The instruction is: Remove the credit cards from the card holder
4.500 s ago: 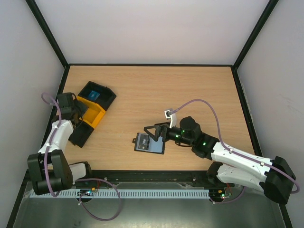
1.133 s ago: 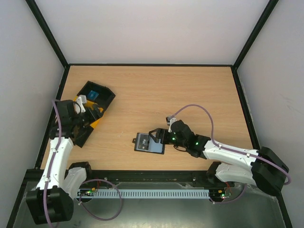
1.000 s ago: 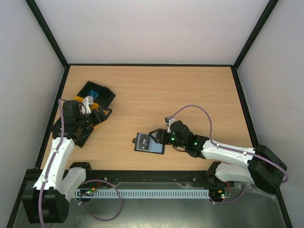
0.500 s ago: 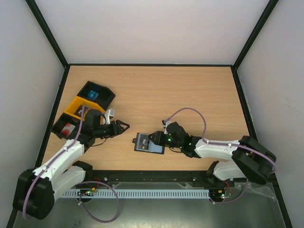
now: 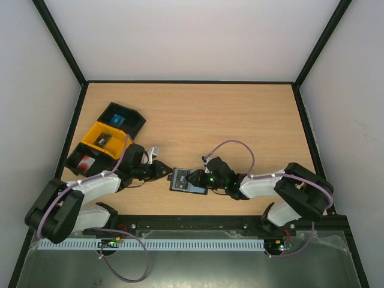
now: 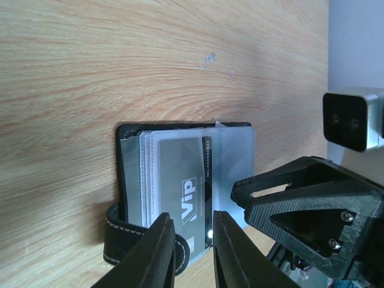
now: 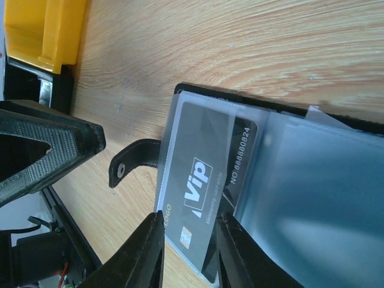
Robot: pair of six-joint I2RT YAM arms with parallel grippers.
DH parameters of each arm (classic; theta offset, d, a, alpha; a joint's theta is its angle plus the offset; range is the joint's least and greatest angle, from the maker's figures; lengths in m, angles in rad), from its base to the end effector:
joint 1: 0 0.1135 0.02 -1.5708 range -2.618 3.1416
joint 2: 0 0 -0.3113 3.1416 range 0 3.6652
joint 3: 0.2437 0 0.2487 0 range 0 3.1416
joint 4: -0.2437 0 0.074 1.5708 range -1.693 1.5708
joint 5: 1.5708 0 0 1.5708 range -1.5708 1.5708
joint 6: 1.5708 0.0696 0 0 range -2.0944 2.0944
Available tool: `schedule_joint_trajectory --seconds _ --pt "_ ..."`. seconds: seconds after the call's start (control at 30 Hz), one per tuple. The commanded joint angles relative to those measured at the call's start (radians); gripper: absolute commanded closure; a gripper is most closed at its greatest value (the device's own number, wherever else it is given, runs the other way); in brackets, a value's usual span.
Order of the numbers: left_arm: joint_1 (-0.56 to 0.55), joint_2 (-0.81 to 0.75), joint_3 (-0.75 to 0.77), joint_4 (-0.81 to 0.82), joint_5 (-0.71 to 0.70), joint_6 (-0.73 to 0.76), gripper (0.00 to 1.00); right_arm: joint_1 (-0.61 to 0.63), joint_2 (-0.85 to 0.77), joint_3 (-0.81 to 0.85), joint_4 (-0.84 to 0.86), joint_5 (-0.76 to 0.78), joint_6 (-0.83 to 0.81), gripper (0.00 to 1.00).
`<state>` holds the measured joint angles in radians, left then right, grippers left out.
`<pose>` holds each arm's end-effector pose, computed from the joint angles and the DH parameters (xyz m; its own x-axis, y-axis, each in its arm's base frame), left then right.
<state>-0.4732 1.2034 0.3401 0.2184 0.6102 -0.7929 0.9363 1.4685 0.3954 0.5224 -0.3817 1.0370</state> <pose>0.1735 -0.1337 0.1808 -0.9320 -0.1787 -0.3155 0.1670 0.5606 -0.8111 0.1417 0.2363 0.1672 -0.9632 0.0391 -0.2658 -0.2090 0.5126 0.8328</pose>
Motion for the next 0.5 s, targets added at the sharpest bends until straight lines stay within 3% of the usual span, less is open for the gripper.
schedule_joint_trajectory --seconds 0.0,0.47 --pt "-0.028 0.075 -0.006 0.142 0.025 -0.009 0.81 0.004 0.011 -0.021 0.028 0.047 -0.012 0.75" --pt "-0.069 0.225 -0.011 0.165 -0.054 0.001 0.89 0.004 0.097 -0.01 0.091 0.047 -0.014 0.79"
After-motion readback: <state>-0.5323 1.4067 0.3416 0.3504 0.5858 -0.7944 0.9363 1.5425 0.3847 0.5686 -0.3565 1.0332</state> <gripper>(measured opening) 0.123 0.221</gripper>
